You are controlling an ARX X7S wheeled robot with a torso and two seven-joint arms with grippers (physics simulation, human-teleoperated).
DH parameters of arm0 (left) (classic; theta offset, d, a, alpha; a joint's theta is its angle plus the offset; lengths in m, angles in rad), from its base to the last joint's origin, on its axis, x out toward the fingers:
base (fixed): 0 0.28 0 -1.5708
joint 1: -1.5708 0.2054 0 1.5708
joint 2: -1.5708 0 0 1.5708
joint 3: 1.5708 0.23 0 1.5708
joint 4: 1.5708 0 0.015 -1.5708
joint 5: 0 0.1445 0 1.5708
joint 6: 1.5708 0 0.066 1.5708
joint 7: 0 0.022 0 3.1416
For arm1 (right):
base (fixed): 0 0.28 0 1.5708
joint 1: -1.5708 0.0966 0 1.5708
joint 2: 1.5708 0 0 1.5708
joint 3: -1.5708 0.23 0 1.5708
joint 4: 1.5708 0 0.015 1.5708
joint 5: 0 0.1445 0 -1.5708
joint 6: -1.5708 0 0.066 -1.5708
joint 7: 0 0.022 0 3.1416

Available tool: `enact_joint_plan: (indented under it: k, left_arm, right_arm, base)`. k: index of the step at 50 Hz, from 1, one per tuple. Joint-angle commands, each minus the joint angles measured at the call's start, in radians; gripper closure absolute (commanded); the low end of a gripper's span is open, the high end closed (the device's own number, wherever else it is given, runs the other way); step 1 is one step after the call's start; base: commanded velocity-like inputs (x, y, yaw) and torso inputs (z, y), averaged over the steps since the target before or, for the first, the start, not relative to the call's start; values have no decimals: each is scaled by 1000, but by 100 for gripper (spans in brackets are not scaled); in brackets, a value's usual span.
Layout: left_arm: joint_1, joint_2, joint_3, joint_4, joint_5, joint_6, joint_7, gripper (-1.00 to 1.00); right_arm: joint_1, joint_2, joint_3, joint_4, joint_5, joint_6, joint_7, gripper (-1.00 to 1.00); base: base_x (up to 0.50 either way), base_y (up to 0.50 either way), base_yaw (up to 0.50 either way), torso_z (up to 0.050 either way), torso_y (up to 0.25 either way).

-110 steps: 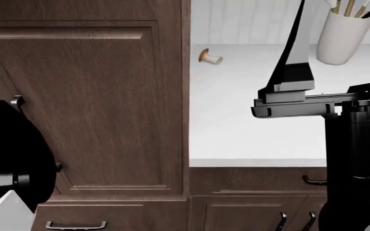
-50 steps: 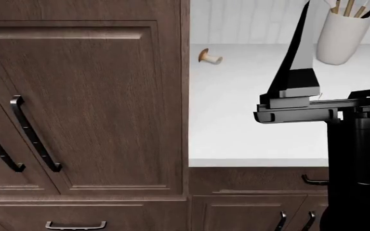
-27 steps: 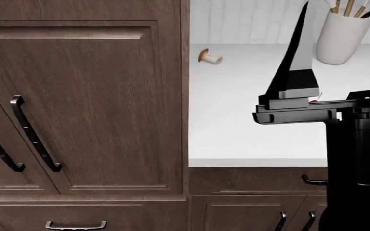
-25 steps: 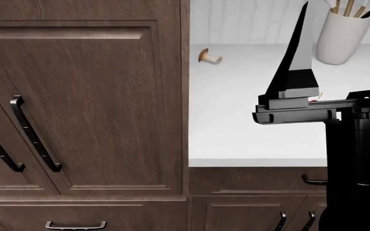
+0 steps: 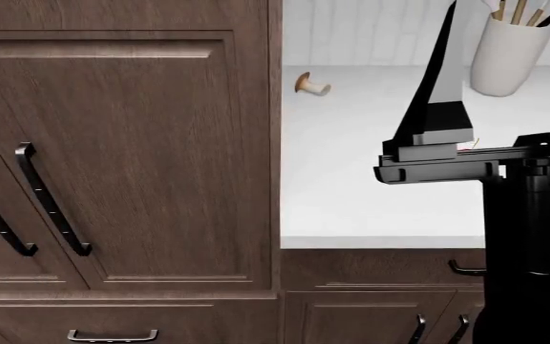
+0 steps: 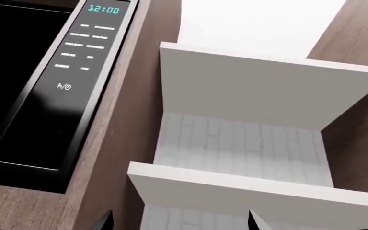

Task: Open the microwave door

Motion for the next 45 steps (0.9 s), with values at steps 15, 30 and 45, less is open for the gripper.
enact_joint_plan:
  k: [15, 30, 45]
  left_arm:
    - [411, -99, -144, -228, 441, 186, 209, -100]
    - [482, -214, 24, -494, 513, 314, 116, -100]
    - [582, -246, -187, -641, 891, 369, 405, -100]
  right_arm:
    - [19, 0, -37, 0, -13, 22, 15, -100]
    - [65, 0, -85, 0, -59, 75, 22, -100]
    - [100, 1, -134, 0, -73, 116, 44, -100]
  base:
    - [0, 0, 0, 0, 0]
    - [0, 0, 0, 0, 0]
    - [0, 0, 0, 0, 0]
